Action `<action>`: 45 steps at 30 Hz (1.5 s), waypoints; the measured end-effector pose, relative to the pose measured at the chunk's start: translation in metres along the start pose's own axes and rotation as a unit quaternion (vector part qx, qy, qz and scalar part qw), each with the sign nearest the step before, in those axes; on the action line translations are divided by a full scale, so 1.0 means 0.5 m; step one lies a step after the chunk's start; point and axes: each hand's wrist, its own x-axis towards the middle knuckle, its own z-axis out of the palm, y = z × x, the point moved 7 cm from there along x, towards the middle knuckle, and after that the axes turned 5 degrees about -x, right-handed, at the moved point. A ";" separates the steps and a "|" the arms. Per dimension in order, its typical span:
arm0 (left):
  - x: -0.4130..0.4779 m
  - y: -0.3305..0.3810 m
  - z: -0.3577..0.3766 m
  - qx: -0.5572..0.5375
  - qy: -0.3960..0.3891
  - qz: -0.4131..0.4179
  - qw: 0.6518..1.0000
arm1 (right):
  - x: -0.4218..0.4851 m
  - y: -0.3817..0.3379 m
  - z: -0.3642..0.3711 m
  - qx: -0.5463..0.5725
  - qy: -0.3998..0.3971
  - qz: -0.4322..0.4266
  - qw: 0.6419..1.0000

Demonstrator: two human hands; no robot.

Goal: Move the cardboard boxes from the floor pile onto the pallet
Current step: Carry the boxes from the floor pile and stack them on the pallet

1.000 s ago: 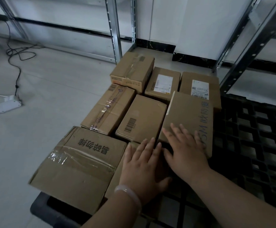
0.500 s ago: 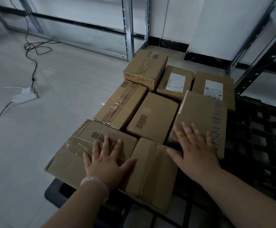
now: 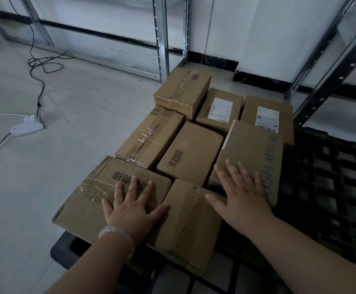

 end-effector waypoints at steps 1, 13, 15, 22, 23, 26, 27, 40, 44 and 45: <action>-0.002 0.002 -0.003 -0.007 0.001 0.003 1.000 | -0.003 -0.005 -0.005 0.000 0.005 -0.008 1.000; -0.014 0.069 0.016 -0.016 0.007 0.086 0.996 | -0.032 -0.130 0.024 -0.053 -0.045 -0.212 0.975; -0.013 0.068 0.019 -0.017 0.015 0.085 0.996 | -0.031 -0.127 0.027 -0.056 -0.046 -0.215 0.974; -0.014 0.063 0.017 -0.017 0.017 0.088 0.996 | -0.033 -0.134 0.019 -0.054 -0.033 -0.214 0.975; -0.014 0.063 0.013 -0.019 0.014 0.089 0.996 | -0.032 -0.136 0.016 -0.049 -0.029 -0.212 0.976; -0.021 0.056 -0.018 -0.021 0.028 0.087 0.996 | -0.035 -0.140 0.008 -0.034 -0.026 -0.192 0.980; -0.030 0.050 -0.034 -0.017 0.038 0.085 0.996 | -0.039 -0.143 0.004 -0.027 -0.028 -0.178 0.983; -0.402 -0.091 -0.579 -0.003 0.078 -0.023 0.997 | -0.248 -0.428 -0.506 0.038 -0.041 -0.238 0.970; -0.630 -0.132 -0.814 -0.010 0.128 -0.072 0.989 | -0.360 -0.530 -0.757 0.022 -0.053 -0.318 0.946; -0.685 -0.142 -0.863 -0.016 0.141 -0.089 0.986 | -0.387 -0.556 -0.811 0.026 -0.052 -0.338 0.939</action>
